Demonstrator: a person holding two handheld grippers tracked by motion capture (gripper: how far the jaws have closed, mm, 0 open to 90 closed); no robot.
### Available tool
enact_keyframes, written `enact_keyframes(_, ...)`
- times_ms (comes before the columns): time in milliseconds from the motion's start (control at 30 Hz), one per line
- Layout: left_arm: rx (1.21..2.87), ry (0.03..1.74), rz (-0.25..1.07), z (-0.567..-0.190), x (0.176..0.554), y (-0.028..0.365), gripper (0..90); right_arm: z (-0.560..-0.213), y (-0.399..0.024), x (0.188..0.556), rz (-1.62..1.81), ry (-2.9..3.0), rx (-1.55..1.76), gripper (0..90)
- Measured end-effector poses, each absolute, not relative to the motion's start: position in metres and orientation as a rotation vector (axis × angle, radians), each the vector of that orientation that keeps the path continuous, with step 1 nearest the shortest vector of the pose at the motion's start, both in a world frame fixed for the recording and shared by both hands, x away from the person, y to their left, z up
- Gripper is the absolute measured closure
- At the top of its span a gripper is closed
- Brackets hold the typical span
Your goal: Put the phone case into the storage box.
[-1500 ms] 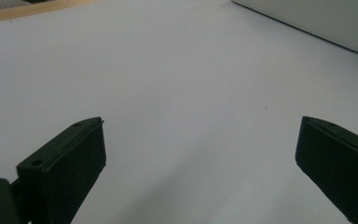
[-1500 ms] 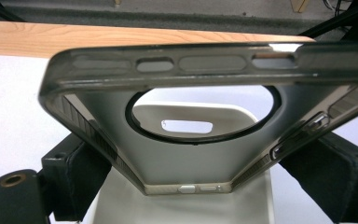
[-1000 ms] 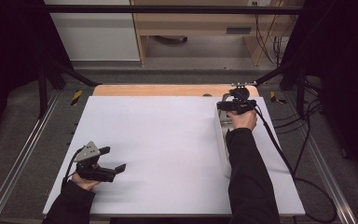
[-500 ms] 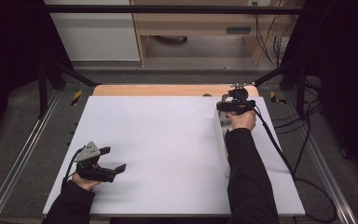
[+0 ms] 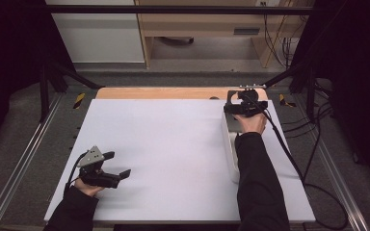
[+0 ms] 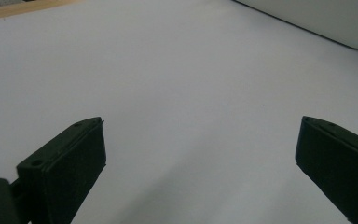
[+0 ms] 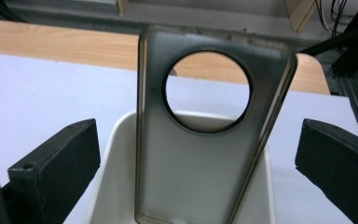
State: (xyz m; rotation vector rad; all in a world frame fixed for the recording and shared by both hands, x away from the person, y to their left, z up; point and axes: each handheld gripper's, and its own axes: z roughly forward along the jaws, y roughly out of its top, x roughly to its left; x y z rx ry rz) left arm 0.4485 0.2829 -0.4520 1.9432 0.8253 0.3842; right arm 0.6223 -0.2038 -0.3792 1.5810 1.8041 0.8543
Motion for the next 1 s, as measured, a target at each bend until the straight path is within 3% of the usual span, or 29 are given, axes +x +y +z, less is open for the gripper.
enact_keyframes(433, 1.947, 0.826, 0.383, -0.452, 0.449, 0.282, 1.0, -0.357, -0.208, 0.596, 1.107, 1.796, 1.415, 0.4)
enact_keyframes(1000, 1.942, 0.827, 0.382, -0.452, 0.449, 0.281, 1.0, -0.339, -0.207, 0.526, 1.480, 1.915, 1.041, 0.3)
